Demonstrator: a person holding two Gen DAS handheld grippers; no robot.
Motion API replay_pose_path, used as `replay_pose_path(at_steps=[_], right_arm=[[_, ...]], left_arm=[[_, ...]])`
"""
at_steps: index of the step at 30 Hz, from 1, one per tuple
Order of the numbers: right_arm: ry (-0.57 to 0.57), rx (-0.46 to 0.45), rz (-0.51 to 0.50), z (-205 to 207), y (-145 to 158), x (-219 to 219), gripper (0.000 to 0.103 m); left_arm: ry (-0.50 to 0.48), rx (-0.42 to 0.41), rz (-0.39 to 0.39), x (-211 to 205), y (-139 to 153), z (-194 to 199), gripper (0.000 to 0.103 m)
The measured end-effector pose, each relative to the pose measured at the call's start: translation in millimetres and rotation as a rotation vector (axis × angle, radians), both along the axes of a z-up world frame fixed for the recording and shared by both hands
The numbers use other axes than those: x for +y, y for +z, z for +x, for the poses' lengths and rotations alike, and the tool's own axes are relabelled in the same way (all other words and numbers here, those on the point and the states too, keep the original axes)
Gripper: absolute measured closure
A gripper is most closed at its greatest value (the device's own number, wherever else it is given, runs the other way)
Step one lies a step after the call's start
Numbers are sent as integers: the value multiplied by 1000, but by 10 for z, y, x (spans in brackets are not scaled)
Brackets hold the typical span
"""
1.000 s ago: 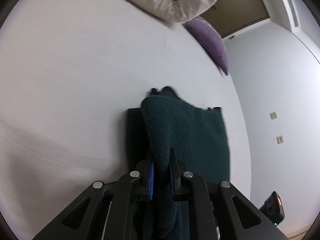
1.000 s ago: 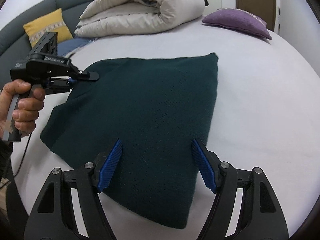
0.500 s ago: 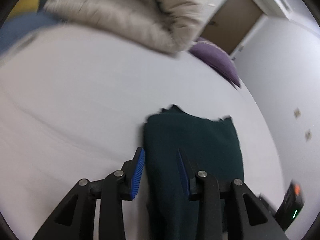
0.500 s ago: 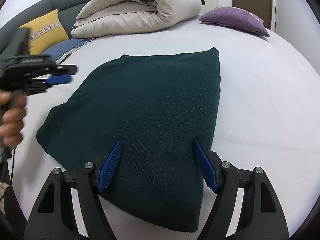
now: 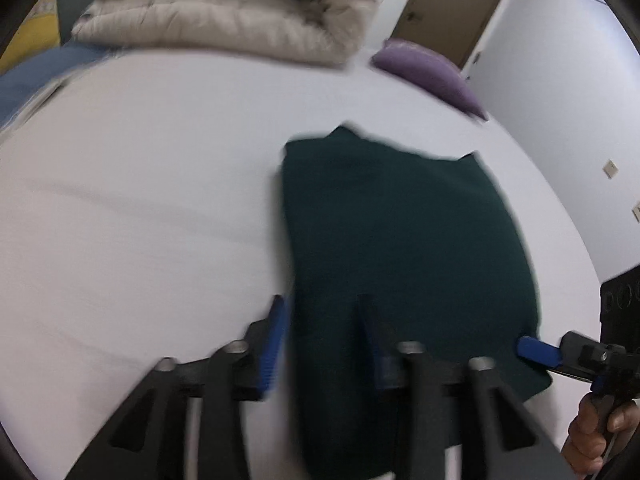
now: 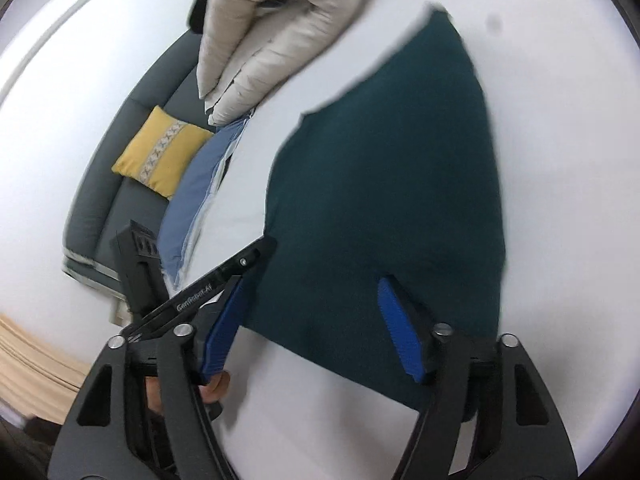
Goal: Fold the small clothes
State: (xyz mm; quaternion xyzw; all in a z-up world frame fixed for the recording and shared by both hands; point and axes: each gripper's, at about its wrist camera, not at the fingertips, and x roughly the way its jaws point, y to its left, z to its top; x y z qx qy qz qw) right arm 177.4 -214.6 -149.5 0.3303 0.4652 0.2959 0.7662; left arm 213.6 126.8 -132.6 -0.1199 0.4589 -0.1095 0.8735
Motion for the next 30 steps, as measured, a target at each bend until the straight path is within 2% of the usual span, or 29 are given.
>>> replay_pose_path(at_steps=[2, 5, 7, 11, 12, 15, 18, 20, 22, 23, 25, 27, 30], right_arm=[[-21, 27, 63, -5, -118, -116, 54], [-37, 65, 130, -15, -257, -270, 68], [-38, 67, 126, -69, -316, -352, 75], [-72, 75, 130, -201, -373, -622, 76], [-96, 74, 112, -242, -365, -732, 72], [-179, 84, 33, -316, -329, -1025, 71], [-216, 49, 49, -254, -192, -1178, 71], [-207, 23, 78, -104, -104, -1129, 71], [-169, 0, 98, 124, -5, -962, 70], [-146, -8, 108, 227, 32, -878, 69], [-107, -7, 129, 507, 55, -676, 65], [-66, 11, 145, 775, 22, -481, 65], [-41, 23, 131, 1180, -20, -223, 66]], left_arm=[[4, -1, -46, 80, -89, -16, 46], [3, -16, -20, 50, -66, -51, 46], [2, -15, -24, 53, -52, -64, 46], [8, -43, 5, 62, 91, -158, 47], [15, -64, 29, 65, 166, -199, 47], [35, -124, 59, 71, 451, -221, 50], [-31, -186, -10, -107, 752, -192, 50], [-93, -180, -88, -290, 829, -59, 50], [-120, -131, -195, -405, 755, 159, 50], [-122, -115, -223, -452, 683, 293, 50], [-100, -59, -225, -558, 503, 559, 50], [-96, -36, -225, -593, 399, 717, 51], [-75, 25, -167, -646, 234, 1032, 51]])
